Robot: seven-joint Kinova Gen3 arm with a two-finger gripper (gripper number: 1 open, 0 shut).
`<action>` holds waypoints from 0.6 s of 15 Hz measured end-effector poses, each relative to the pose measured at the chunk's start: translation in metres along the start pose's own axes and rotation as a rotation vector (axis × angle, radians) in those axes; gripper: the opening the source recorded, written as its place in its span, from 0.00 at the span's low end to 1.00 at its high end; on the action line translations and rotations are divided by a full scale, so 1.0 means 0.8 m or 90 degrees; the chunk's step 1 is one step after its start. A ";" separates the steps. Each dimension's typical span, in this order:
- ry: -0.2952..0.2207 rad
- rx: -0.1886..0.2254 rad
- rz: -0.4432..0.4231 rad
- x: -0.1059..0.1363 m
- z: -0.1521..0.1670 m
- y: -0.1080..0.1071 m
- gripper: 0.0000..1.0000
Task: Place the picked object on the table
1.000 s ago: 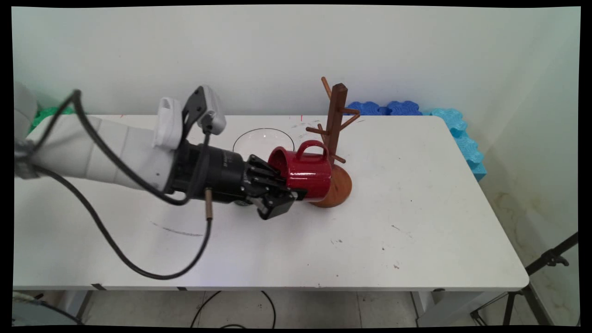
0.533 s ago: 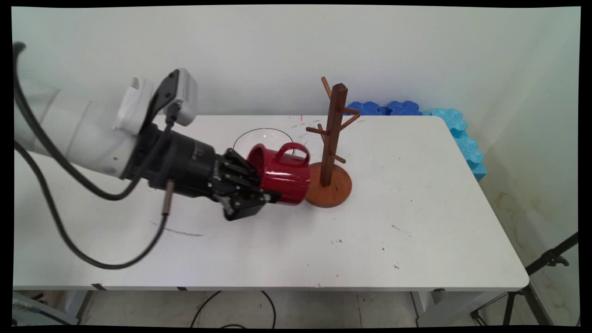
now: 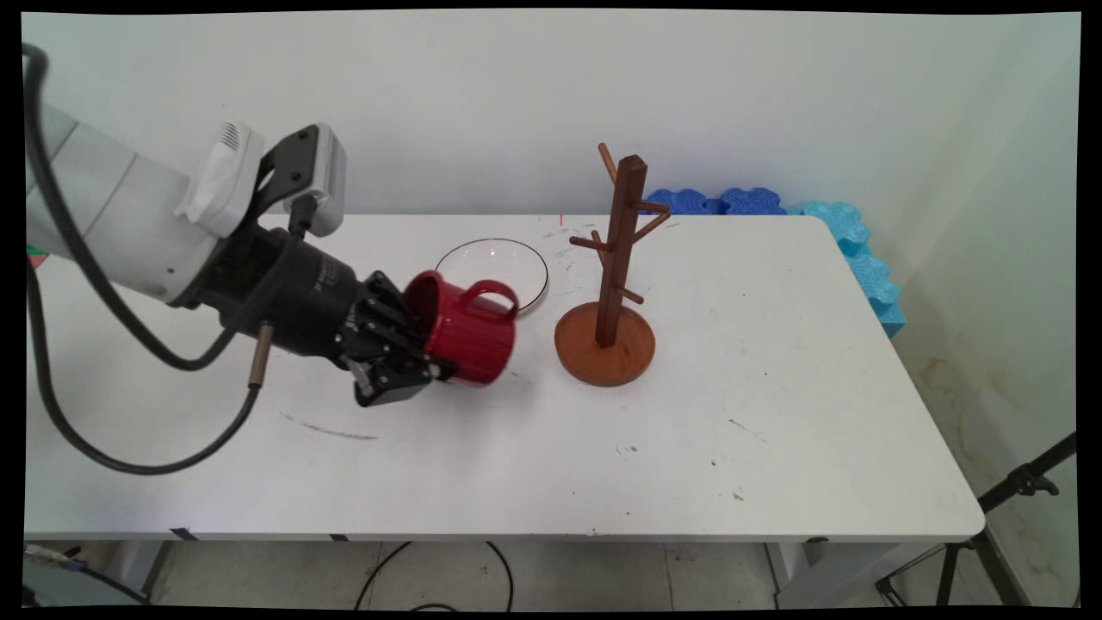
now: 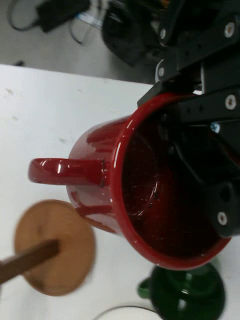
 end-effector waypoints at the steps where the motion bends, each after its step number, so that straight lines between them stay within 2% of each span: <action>1: -0.019 0.003 0.004 0.000 -0.001 -0.001 0.00; 3: -0.062 0.009 0.011 0.002 0.000 -0.003 0.00; 9: -0.157 0.013 0.024 0.007 0.024 -0.006 0.00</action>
